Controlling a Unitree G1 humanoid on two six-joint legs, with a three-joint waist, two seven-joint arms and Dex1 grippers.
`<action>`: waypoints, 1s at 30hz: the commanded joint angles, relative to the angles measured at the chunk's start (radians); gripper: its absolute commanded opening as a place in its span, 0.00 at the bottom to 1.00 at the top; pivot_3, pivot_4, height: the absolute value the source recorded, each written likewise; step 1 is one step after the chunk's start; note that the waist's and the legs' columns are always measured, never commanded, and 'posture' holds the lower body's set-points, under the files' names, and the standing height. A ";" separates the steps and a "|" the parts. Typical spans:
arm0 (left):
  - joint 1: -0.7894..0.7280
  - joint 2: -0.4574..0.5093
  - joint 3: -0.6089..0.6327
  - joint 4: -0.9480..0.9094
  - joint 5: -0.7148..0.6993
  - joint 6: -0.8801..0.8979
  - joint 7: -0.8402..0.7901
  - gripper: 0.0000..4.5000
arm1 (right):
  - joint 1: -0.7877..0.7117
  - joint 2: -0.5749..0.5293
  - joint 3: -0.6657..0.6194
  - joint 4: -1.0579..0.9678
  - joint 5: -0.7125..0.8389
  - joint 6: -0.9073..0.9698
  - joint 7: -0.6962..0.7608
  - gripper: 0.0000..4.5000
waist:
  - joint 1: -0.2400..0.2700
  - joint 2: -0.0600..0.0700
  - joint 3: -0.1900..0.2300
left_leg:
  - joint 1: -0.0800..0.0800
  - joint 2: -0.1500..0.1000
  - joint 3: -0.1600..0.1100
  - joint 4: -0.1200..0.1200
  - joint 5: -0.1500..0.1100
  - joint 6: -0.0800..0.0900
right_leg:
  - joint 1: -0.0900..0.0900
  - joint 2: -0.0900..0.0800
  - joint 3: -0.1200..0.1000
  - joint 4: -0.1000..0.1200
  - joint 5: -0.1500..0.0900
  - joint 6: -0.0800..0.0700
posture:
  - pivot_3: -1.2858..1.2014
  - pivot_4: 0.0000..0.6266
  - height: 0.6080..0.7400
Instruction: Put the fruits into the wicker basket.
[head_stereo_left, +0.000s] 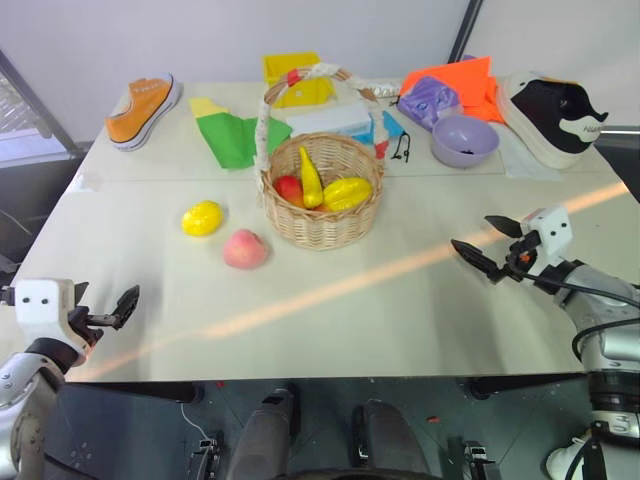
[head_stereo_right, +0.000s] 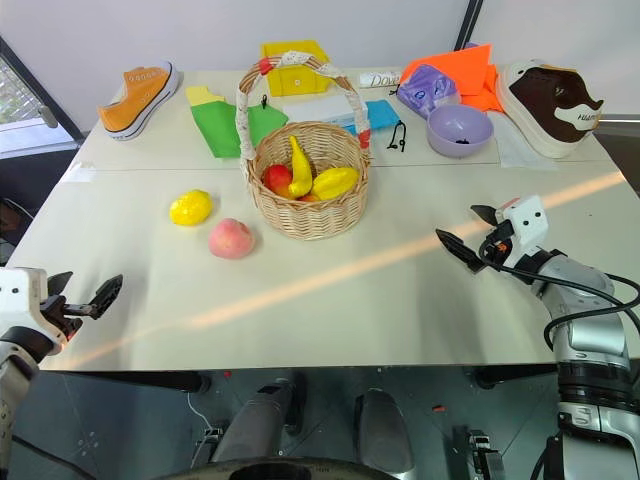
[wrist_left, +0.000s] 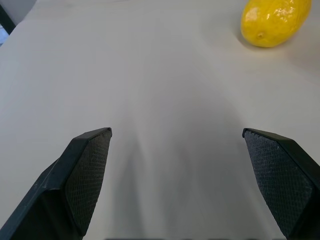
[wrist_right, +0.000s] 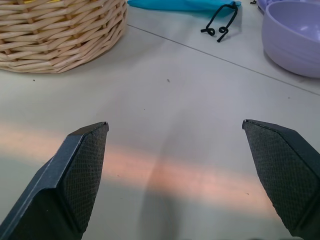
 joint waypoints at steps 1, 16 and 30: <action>0.001 0.014 0.041 -0.032 -0.005 -0.016 -0.005 1.00 | -0.015 0.004 -0.013 -0.018 0.010 -0.024 0.000 1.00 | 0.000 0.000 0.000 | 0.000 0.000 0.000 0.000 0.000 0.000 | 0.000 0.000 0.000 0.000 0.000 0.000 | 0.52 0.24 1.00; -0.136 0.026 -0.026 -0.044 -0.019 0.042 0.018 1.00 | -0.039 0.021 0.021 -0.138 0.050 0.025 0.019 1.00 | 0.000 0.000 0.000 | 0.000 0.000 0.000 0.000 0.000 0.000 | 0.000 0.000 0.000 0.001 0.000 0.000 | 0.52 0.24 1.00; -0.685 0.112 -0.422 0.301 0.174 0.112 -0.027 1.00 | -0.026 -0.007 0.244 -0.730 0.292 0.381 0.108 1.00 | -0.001 -0.001 -0.001 | 0.000 0.000 -0.001 0.001 0.000 0.000 | 0.000 0.002 0.000 0.001 0.000 0.001 | 0.52 0.24 1.00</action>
